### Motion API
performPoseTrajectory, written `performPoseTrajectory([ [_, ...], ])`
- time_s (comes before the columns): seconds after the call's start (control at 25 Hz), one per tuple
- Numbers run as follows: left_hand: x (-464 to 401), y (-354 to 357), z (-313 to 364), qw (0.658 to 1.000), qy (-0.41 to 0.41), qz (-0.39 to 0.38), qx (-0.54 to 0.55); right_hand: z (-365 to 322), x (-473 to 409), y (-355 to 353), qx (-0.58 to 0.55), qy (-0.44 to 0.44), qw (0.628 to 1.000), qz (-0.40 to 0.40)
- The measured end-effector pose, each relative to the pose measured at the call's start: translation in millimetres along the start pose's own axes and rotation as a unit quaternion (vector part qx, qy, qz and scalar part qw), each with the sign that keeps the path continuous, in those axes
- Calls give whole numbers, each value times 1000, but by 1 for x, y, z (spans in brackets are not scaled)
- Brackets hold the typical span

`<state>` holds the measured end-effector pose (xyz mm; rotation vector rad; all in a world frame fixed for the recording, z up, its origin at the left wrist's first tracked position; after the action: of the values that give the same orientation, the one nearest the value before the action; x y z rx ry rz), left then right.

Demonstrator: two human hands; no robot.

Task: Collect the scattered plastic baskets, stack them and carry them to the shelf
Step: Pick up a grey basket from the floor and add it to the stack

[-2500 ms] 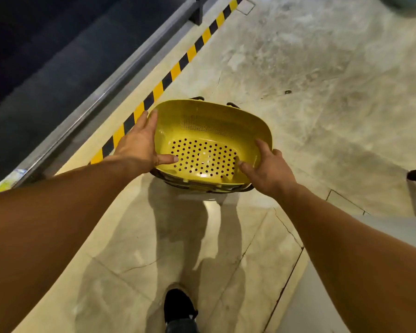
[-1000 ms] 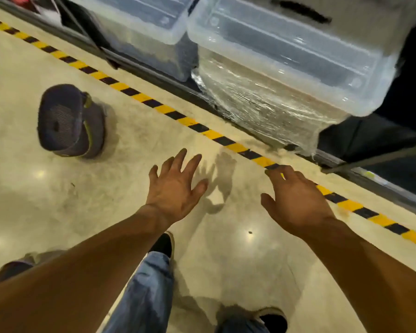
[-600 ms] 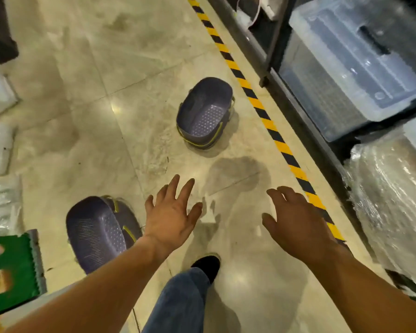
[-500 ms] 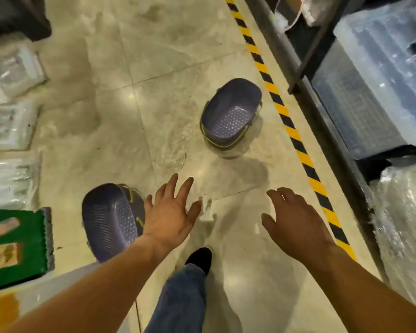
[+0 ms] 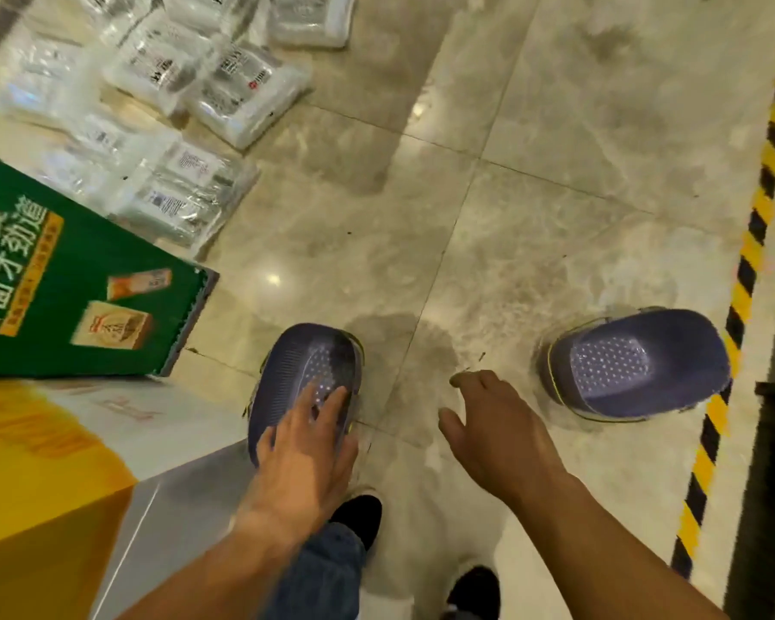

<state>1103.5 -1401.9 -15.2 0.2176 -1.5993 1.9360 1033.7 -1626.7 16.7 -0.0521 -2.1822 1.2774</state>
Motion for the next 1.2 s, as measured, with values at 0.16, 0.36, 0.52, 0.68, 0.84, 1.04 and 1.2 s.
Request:
performPoseTrajectory([
  [0.16, -22, 3, 17, 990, -106, 21, 89, -12, -65, -13, 38, -92, 993, -63],
  [0.36, -47, 24, 20, 943, -260, 85, 189, -24, -128, 1, 116, -207, 958, -162],
  [0.52, -50, 66, -15, 885, -384, 101, 243, -43, -179, 44, 150, -256, 935, -193],
  [0.68, -55, 126, -73, 839, -490, 88, 219, -69, -233, 109, 143, -289, 926, -198],
  [0.84, -60, 196, -121, 803, -540, 65, 243, -80, -260, 184, 194, -348, 891, -218],
  [1.04, -60, 240, -143, 826, -467, 129, 287, -75, -290, 227, 233, -355, 887, -180],
  [1.2, -61, 240, -139, 821, -448, 153, 319, -76, -303, 228, 245, -352, 889, -163],
])
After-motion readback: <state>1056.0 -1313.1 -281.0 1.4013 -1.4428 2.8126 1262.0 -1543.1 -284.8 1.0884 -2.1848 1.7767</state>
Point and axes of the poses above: each hand's wrist, its own x-axis away from the middle knuckle, its own y-axis out of the palm, z = x × y, the point moved 1 cm from there along -x, towards the middle knuckle, and after that the axes turned 1 degree about z, right-handed, at the moved point
